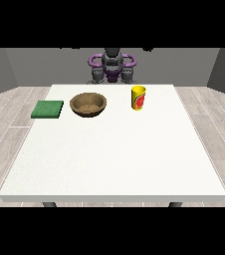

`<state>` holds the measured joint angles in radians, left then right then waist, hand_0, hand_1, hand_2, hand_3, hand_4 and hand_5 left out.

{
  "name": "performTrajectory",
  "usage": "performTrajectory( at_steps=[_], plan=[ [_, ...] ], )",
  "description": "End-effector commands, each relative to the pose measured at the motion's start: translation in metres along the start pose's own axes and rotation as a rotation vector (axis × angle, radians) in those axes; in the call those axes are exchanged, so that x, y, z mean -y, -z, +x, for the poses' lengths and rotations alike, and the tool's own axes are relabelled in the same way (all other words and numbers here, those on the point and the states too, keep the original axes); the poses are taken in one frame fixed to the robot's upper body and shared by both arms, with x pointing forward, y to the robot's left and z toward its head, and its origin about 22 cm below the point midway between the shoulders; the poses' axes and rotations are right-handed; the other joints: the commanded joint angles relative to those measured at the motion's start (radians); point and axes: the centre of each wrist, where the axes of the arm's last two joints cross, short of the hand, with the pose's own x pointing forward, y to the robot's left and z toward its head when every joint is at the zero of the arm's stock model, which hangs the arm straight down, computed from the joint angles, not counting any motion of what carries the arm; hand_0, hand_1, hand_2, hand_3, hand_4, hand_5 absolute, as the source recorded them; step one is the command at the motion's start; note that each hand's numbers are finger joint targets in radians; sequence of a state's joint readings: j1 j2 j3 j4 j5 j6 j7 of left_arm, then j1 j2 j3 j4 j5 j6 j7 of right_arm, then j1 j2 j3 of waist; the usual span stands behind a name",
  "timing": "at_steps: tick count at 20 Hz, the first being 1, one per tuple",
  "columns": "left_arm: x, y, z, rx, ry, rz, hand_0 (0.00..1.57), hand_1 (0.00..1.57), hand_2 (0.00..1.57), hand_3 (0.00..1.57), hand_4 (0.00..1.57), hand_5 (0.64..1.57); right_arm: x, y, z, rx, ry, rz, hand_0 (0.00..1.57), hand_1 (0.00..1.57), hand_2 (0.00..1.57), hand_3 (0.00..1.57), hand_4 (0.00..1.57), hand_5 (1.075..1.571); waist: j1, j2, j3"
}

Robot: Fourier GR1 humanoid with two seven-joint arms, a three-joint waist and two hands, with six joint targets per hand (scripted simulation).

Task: Pick the cup and pour the ball into the bowl, then pick the bowl and place it on the pad

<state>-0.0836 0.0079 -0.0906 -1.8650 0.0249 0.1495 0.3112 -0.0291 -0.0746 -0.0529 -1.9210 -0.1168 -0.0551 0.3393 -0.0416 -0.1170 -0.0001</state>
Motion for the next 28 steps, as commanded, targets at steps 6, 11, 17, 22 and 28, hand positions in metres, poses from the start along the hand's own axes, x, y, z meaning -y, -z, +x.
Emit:
performTrajectory(
  at_steps=[6,11,17,22,28],
  plan=[
    [-0.019,0.016,-0.045,0.240,0.107,0.036,0.00,0.00,0.00,0.00,0.55,1.487,0.032,0.018,-0.003,0.208,0.023,0.052,0.00,0.00,0.00,0.00,0.69,1.543,-0.034,0.282,0.0000],
    [-0.047,0.037,-0.074,0.234,0.098,0.017,0.00,0.00,0.00,0.00,0.36,1.483,0.034,0.029,-0.002,0.247,0.013,0.042,0.00,0.00,0.00,0.00,0.68,1.551,-0.036,0.310,-0.0002],
    [-0.043,0.059,-0.101,0.186,0.134,0.026,0.00,0.00,0.00,0.00,0.00,1.442,0.053,0.039,-0.003,0.211,0.011,0.064,0.00,0.00,0.00,0.00,0.66,1.558,-0.063,0.292,-0.0002],
    [-0.065,0.058,-0.132,0.125,0.122,0.020,0.00,0.00,0.00,0.00,0.16,1.432,0.052,0.021,-0.046,0.166,0.007,0.050,0.00,0.00,0.00,0.00,0.67,1.562,-0.066,0.252,-0.0001],
    [-0.046,0.051,-0.163,0.176,0.111,0.023,0.00,0.00,0.00,0.00,0.21,1.435,0.100,0.045,-0.029,0.207,0.014,0.034,0.00,0.00,0.00,0.00,0.67,1.563,-0.051,0.314,0.0000]
  ],
)
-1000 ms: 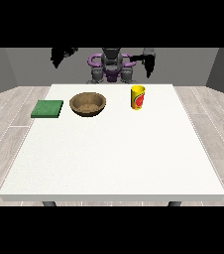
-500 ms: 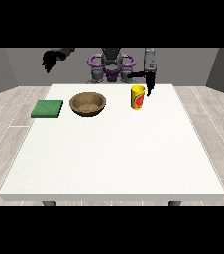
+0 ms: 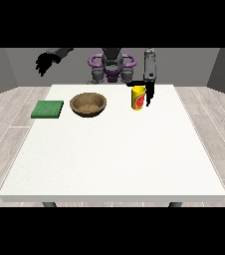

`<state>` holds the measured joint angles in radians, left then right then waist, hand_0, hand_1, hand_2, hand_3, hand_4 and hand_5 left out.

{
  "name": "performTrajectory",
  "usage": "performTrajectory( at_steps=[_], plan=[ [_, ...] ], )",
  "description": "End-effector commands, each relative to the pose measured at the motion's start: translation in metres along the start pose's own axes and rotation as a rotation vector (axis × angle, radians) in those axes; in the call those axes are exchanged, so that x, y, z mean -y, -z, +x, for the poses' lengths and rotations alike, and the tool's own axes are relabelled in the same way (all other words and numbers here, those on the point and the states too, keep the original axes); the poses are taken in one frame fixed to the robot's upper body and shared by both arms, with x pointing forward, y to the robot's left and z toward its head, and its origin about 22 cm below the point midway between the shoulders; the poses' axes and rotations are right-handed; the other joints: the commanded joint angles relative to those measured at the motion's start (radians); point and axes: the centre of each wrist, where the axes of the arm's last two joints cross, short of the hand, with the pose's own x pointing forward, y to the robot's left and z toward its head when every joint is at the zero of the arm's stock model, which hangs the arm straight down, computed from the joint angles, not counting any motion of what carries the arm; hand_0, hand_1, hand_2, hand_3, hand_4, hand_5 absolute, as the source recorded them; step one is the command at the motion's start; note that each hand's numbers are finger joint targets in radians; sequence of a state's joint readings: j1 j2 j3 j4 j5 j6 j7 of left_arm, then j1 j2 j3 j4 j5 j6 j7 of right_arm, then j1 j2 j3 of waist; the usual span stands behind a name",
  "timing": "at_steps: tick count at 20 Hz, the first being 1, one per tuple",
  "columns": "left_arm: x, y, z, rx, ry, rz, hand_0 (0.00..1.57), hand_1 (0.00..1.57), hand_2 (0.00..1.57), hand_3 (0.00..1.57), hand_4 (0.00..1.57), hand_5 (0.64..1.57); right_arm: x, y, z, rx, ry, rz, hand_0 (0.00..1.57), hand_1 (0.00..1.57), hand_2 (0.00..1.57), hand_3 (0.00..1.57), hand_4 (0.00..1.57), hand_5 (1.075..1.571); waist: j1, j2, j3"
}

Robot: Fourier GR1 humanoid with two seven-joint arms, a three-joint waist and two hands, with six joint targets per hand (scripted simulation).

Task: Pick the cup and pour the ball into the bowl, then pick the bowl and place it on the pad

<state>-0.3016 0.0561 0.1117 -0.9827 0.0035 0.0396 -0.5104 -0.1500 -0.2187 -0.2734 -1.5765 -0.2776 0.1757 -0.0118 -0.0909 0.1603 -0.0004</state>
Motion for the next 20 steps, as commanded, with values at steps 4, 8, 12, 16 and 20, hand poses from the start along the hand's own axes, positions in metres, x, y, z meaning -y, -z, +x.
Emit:
performTrajectory(
  at_steps=[4,8,12,16,20],
  plan=[
    [0.002,-0.002,-0.029,-0.059,0.017,0.089,0.00,0.00,0.00,0.00,0.89,1.555,0.005,-0.009,-0.002,-0.030,-0.008,0.047,0.00,0.00,0.00,0.00,0.67,1.566,-0.051,-0.006,-0.0001],
    [-0.009,-0.002,-0.029,0.047,0.226,0.096,1.23,1.23,1.57,1.57,1.34,1.481,0.020,0.010,0.025,0.040,0.014,0.042,0.00,0.00,0.00,0.14,0.65,1.569,-0.079,0.056,0.0001],
    [-0.018,0.010,-0.030,0.056,0.227,0.138,1.28,1.28,1.57,1.57,1.37,1.457,0.044,0.014,0.041,0.106,0.011,0.068,0.00,0.00,0.00,0.16,0.64,1.568,-0.098,0.113,0.0000],
    [0.006,0.001,-0.034,-0.037,0.304,0.080,1.28,1.28,1.57,1.57,1.41,1.413,0.075,0.002,0.030,-0.032,0.002,-0.015,0.00,0.00,0.00,0.18,0.63,1.566,-0.054,-0.033,0.0006],
    [0.044,0.037,-0.003,-0.004,0.482,0.027,1.29,1.29,1.57,1.57,1.41,1.446,0.076,0.001,0.010,-0.106,0.009,-0.050,0.00,0.00,0.00,0.33,0.64,1.565,-0.023,-0.125,0.0032]
  ],
)
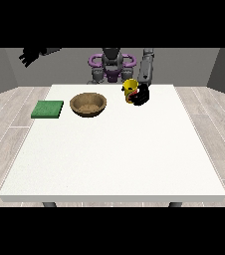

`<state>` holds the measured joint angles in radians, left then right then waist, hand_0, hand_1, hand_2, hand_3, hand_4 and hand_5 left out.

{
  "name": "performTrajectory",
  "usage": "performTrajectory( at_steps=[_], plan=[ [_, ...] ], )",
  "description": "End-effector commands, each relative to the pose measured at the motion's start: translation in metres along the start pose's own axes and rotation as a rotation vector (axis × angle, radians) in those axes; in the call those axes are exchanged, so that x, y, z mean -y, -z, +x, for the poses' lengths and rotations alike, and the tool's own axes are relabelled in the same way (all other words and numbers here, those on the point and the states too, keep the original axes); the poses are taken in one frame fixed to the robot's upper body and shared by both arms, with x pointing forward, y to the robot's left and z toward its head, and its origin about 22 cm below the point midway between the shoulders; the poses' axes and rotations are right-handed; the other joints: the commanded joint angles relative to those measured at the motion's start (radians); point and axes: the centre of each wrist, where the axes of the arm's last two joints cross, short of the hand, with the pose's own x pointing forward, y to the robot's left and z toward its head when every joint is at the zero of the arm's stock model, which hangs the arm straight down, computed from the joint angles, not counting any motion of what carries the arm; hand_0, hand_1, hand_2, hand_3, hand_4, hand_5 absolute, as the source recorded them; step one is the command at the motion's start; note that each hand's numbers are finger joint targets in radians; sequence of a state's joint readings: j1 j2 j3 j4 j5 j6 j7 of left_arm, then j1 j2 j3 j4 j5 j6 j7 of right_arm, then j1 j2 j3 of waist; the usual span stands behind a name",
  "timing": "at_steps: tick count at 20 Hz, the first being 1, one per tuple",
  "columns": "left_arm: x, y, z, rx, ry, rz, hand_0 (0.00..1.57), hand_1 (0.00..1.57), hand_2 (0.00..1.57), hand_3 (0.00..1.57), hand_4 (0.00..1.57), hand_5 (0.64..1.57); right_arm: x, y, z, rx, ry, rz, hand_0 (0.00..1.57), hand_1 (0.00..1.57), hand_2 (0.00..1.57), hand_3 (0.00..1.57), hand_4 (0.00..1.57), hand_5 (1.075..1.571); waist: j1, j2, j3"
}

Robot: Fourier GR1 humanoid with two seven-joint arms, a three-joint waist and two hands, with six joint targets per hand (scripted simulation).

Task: Pick the cup and pour the ball into the bowl, then pick the bowl and place it on the pad

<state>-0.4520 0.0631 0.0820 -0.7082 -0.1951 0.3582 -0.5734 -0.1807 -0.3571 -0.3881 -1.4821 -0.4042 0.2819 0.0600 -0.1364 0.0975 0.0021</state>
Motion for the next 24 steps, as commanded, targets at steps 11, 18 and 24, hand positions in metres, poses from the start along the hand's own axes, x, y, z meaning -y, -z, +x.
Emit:
performTrajectory(
  at_steps=[11,18,24],
  plan=[
    [0.078,0.048,0.078,0.117,0.778,-0.146,1.36,1.36,1.57,1.57,1.46,1.535,0.031,-0.020,-0.052,-0.181,0.033,-0.046,0.00,0.00,0.00,0.10,0.68,1.559,0.043,-0.166,0.0024],
    [0.110,0.072,0.132,0.198,1.010,-0.161,1.36,1.36,1.57,1.57,1.47,1.529,0.044,-0.008,-0.047,-0.141,0.048,-0.030,0.00,0.00,0.00,0.00,0.69,1.558,0.044,-0.115,0.0000],
    [0.123,0.077,0.152,0.230,1.323,-0.142,1.46,1.46,1.57,1.57,1.26,1.557,0.026,-0.005,-0.062,-0.174,0.050,-0.024,0.00,0.00,0.00,0.18,0.69,1.556,0.015,-0.174,-0.0001]
  ],
)
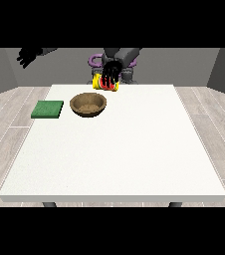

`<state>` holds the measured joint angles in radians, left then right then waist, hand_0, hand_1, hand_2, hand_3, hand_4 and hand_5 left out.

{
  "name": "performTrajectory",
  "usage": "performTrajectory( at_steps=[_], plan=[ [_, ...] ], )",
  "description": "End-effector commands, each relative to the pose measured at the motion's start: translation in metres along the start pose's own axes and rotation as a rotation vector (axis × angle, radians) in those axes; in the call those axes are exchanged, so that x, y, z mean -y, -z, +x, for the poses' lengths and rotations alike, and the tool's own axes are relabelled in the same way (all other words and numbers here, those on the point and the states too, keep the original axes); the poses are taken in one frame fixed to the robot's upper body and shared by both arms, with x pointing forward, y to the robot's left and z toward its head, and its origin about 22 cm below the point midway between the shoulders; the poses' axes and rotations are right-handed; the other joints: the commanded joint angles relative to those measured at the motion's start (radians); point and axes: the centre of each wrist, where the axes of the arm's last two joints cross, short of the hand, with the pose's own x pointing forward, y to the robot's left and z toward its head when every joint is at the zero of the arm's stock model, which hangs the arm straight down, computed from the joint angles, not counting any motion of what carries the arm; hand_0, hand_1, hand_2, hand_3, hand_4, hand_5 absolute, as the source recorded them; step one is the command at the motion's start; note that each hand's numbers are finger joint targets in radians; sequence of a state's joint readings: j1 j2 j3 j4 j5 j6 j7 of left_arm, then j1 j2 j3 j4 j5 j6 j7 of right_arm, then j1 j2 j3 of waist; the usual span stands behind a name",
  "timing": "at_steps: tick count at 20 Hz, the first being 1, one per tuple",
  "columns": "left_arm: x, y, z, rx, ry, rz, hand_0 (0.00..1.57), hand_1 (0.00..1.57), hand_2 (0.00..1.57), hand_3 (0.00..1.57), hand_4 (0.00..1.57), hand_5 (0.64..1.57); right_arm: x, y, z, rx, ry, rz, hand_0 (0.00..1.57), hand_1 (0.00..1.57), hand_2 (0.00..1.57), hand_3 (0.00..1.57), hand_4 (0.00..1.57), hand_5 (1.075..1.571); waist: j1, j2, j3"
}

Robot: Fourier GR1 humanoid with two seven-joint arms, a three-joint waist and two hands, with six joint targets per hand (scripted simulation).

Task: Pick the cup and pour the ball into the bowl, then pick the bowl and place it on the pad

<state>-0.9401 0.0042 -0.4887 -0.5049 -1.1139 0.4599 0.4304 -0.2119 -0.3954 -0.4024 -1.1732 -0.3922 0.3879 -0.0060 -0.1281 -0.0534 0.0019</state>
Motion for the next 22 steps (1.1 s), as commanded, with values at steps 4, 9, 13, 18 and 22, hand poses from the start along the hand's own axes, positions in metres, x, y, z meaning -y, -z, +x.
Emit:
performTrajectory(
  at_steps=[4,9,13,18,22],
  plan=[
    [-0.022,0.013,0.025,0.034,0.390,0.081,1.40,1.40,1.57,1.57,1.04,1.571,-0.007,0.015,0.004,0.017,-0.003,0.030,0.00,0.00,0.00,0.26,0.69,1.554,-0.027,0.020,-0.0003],
    [-0.029,-0.005,0.051,0.093,0.482,-0.021,0.27,0.27,1.26,1.55,1.04,1.571,-0.029,0.037,0.005,0.002,0.010,0.039,0.00,0.00,0.00,0.33,0.69,1.552,-0.041,-0.002,-0.0012],
    [-0.021,-0.013,0.049,0.120,0.513,-0.102,0.17,0.17,1.19,1.57,1.13,1.570,-0.034,0.015,-0.020,-0.061,0.008,0.052,0.00,0.00,0.00,0.27,0.69,1.548,-0.071,-0.056,-0.0018],
    [-0.036,-0.007,0.032,0.085,0.343,0.020,0.00,0.00,1.15,1.49,1.04,1.567,-0.016,0.020,-0.004,-0.040,0.001,-0.025,0.00,0.00,0.00,0.17,0.71,1.550,0.031,-0.034,-0.0025],
    [-0.061,0.005,-0.006,-0.003,-0.075,0.049,1.04,1.04,1.57,1.44,1.27,1.567,-0.002,0.003,-0.014,-0.059,-0.012,-0.084,0.00,0.00,0.00,0.14,0.73,1.546,0.098,-0.065,-0.0058]
  ],
)
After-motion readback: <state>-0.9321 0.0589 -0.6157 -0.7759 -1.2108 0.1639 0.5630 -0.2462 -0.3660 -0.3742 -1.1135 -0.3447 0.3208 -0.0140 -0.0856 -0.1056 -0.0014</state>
